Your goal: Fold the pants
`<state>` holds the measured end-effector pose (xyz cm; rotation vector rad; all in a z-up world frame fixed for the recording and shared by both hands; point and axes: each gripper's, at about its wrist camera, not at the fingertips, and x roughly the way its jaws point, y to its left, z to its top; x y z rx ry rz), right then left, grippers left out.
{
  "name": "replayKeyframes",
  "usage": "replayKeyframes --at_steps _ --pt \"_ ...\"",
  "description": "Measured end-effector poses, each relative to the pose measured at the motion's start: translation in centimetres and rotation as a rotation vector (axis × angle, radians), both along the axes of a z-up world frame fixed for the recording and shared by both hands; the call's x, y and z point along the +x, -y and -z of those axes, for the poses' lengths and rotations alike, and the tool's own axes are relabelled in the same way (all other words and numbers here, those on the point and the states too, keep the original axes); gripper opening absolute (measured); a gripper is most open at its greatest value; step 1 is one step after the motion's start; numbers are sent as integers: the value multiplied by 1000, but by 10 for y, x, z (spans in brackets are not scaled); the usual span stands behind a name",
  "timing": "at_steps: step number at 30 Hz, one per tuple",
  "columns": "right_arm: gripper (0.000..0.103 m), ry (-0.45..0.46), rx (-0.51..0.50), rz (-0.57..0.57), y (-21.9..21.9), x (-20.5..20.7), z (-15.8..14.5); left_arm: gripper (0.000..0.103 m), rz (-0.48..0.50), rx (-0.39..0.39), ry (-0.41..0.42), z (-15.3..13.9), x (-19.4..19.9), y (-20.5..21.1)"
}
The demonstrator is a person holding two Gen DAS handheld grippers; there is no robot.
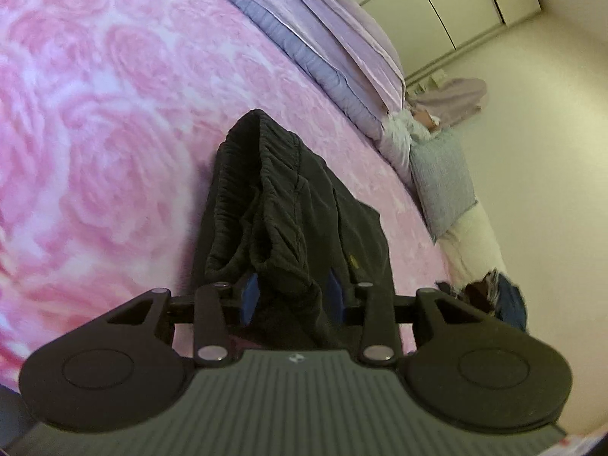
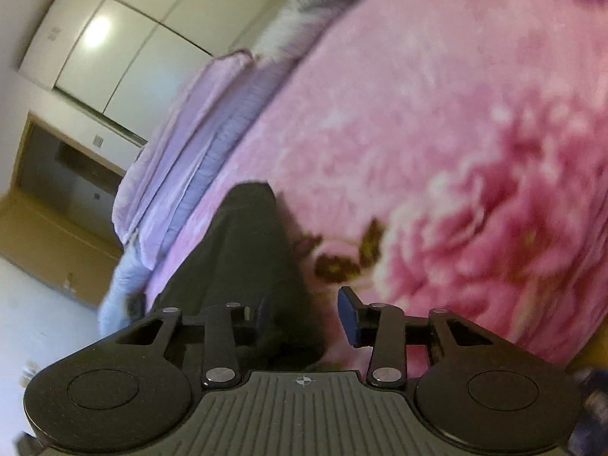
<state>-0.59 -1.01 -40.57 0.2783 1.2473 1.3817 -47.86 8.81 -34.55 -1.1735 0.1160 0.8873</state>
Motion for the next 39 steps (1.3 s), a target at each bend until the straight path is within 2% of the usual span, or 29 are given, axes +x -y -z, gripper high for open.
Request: replayKeyframes --at_steps 1,2,3,5,9,11,12,15,18,22,24,27,30,32,33,35,39 --pt "33 -28 5 2 -2 0 5 27 -5 1 0 0 0 -1" --pt "31 -47 12 6 0 0 5 18 -11 13 -27 -2 2 -1" --pt "26 -58 25 -6 -1 -1 5 15 -12 29 -51 -4 2 -1" --pt "25 4 24 -21 -5 -7 -2 12 -14 59 -72 -7 2 2" --pt "22 196 45 -109 -11 -29 -17 11 0 201 -222 -21 6 15" --pt "21 366 27 -159 -16 -49 -19 13 47 244 -348 -14 17 17" --pt "21 470 18 -190 -19 -60 -20 14 60 252 -383 -7 21 17" --pt "21 684 -10 -261 -26 -86 -24 16 58 244 -401 -9 22 18" --pt "22 773 -27 -314 -31 -95 -29 23 86 253 -467 -29 25 19" --pt "23 811 23 -299 -38 -96 -46 20 32 334 -613 -57 26 10" --pt "23 787 67 -309 -48 -94 -52 20 22 360 -600 -66 28 0" --pt "23 781 89 -366 -75 -101 -49 20 76 401 -604 -73 53 -21" --pt "17 763 66 -410 -102 -110 -38 21 121 376 -663 -60 83 -53" --pt "17 758 51 -415 -118 -114 -34 19 124 329 -756 -42 97 -74" --pt "16 768 24 -413 -128 -115 -29 21 120 312 -776 -33 99 -80" --pt "16 797 -8 -398 -143 -116 -26 21 117 296 -754 -21 96 -83" --pt "17 816 2 -406 -153 -115 -28 22 109 335 -743 -15 89 -78"
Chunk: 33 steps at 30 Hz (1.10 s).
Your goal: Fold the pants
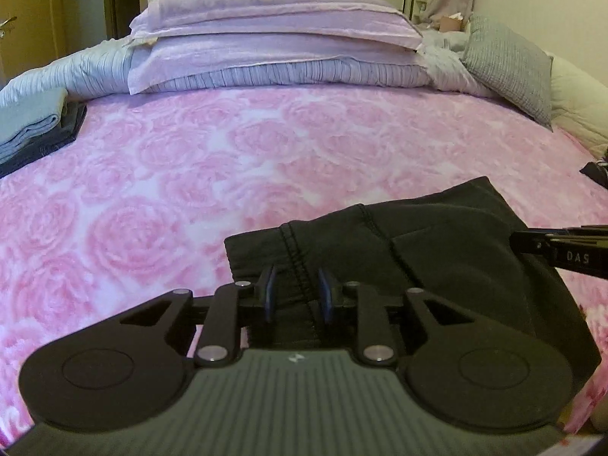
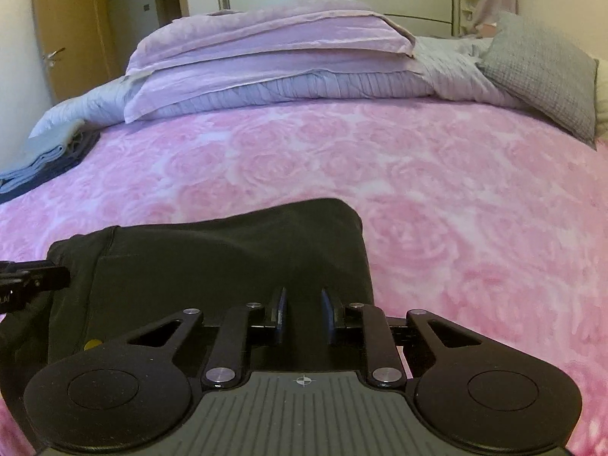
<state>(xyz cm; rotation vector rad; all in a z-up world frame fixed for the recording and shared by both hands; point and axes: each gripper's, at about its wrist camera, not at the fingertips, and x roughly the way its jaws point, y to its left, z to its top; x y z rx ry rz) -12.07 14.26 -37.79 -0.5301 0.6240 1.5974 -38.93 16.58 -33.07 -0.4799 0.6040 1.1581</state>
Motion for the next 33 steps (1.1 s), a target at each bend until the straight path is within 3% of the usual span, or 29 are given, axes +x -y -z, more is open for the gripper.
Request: replayKeyframes --at_steps 7,10,13,16,17,18,19,22,25,30,33 --pt "17 -11 26 -20 1 4 -4 23 -2 11 16 -1 0 3" --pt "17 -56 56 -97 -2 2 -3 25 3 29 30 3 -4 3" --pt "17 -36 56 -164 -20 -4 8 27 5 48 41 9 -6 5" --pt "16 -55 24 -161 -51 3 17 28 20 70 28 14 -4 6" --pt "14 -57 16 -155 -61 7 18 28 21 76 23 15 -4 6" --pt "3 -43 30 -136 -70 11 19 28 23 78 22 15 -3 6" --pt "0 -23 23 -117 -78 16 20 29 23 77 27 16 -4 6" --pt "0 -47 9 -105 -87 26 15 29 20 63 51 16 -8 3" --pt "0 20 60 -66 -68 23 -2 30 16 54 67 18 -11 2" --pt "0 -100 78 -154 8 11 -21 30 -8 51 65 4 -10 9" --pt "0 -126 65 -212 52 -6 -23 25 22 99 56 -12 -12 33"
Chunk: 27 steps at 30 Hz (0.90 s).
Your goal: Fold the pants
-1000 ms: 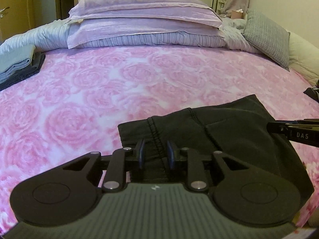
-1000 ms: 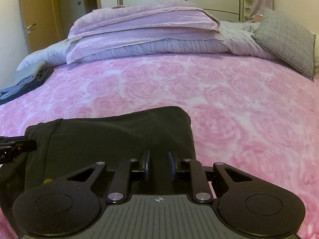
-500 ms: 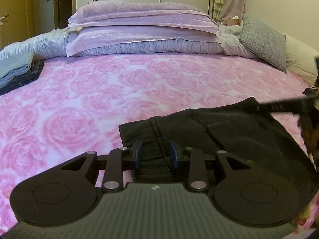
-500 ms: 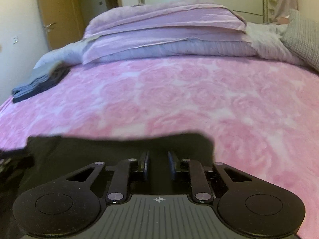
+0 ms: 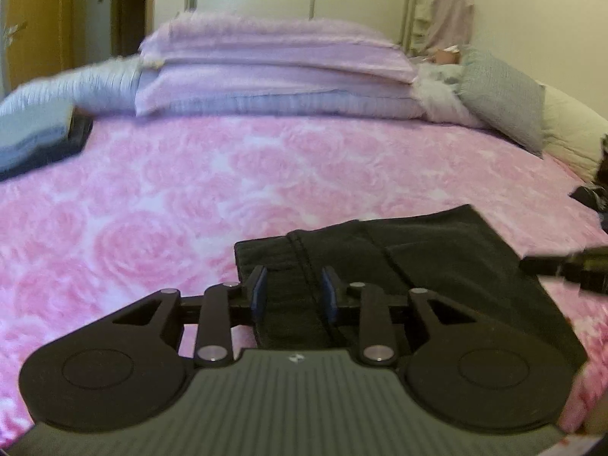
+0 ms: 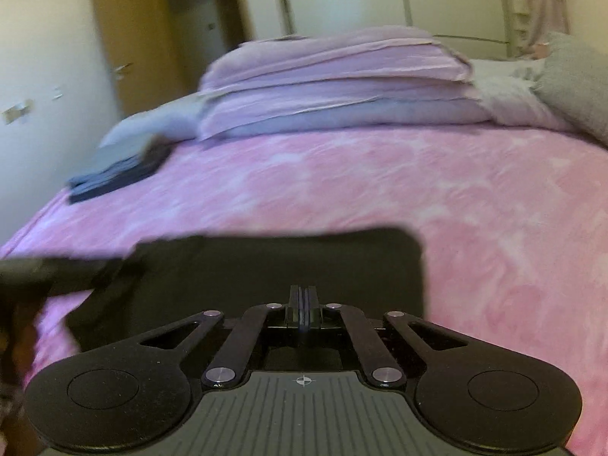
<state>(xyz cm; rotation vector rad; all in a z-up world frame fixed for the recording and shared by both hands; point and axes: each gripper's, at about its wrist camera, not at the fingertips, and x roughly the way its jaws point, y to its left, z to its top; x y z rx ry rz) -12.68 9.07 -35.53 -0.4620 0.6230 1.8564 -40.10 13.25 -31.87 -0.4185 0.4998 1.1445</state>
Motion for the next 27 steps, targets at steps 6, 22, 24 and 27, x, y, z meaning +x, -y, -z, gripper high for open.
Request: replayKeyframes --at_steps 6,22,24,27 --pt "0 53 -82 -27 15 -31 37 26 108 1 -130 19 10 37" --pt "0 -6 -67 90 66 -51 28 23 90 -22 -99 4 8 78" --pt "0 -19 -67 98 71 -50 17 23 81 -38 -77 -4 3 83" --pt "7 7 -53 107 87 -51 2 25 64 -72 -48 -14 -6 94"
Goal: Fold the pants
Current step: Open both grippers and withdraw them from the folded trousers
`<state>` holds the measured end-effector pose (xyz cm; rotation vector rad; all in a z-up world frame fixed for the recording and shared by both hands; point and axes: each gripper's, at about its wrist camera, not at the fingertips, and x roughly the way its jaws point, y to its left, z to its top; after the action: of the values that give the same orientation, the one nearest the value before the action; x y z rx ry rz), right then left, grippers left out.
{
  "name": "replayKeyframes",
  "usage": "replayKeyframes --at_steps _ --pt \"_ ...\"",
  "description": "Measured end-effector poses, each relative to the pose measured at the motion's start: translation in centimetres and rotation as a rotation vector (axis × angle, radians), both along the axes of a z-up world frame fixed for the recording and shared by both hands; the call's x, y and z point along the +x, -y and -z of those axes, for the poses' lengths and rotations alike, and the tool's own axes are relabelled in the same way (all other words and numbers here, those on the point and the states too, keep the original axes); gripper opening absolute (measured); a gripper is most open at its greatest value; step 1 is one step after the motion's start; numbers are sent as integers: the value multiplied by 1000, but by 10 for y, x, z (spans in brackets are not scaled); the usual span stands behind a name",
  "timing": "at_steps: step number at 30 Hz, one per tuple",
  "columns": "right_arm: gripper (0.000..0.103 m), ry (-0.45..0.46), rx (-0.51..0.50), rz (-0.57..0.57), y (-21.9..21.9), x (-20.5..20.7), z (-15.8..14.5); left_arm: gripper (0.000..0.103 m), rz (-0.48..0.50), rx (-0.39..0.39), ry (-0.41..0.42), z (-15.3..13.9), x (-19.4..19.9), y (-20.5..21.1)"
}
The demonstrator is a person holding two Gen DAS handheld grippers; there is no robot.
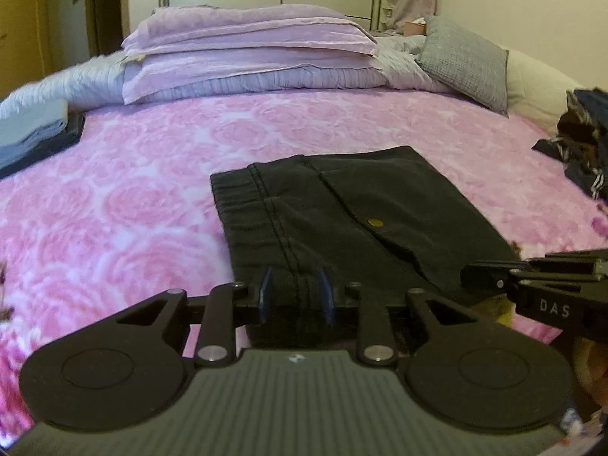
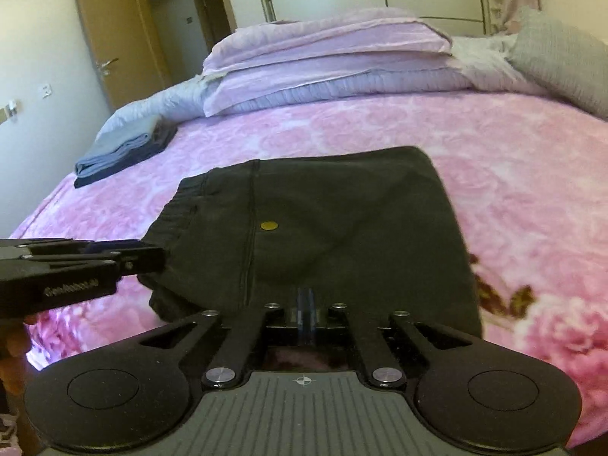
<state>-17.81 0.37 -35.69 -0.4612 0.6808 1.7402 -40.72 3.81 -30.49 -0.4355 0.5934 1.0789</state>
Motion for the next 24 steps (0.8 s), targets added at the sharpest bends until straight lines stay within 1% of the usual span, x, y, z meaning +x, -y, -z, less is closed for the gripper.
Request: replayKeyframes --at_steps 1,2,3,4,7,9,13,16,23,24 --pt "23 -1 -2 9 4 -2 -2 29 -9 -21 6 -2 -3 4" --pt "35 -5 -8 21 9 -2 -3 31 -17 -40 10 -3 -5 9" --pt "59 -9 -10 34 15 -2 -4 33 -19 -50 13 -5 -7 14" --pt "67 -14 -4 49 27 -1 -3 34 -17 -56 12 -6 -9 20" --pt "67 -37 -16 70 43 0 -7 38 -20 -78 7 -9 -11 38" --pt "67 -35 -13 86 53 0 -14 39 -20 -87 12 -13 -13 48" --pt "68 -4 8 102 71 -3 -31 48 -21 -79 22 -25 -17 67" --pt "68 33 18 113 84 -5 -40 53 -22 -61 28 -33 -20 78" --pt "68 50 46 132 112 -2 -53 54 -18 -40 48 -42 -28 102" --pt "68 53 49 133 115 -2 -55 55 -15 -37 52 -43 -29 105"
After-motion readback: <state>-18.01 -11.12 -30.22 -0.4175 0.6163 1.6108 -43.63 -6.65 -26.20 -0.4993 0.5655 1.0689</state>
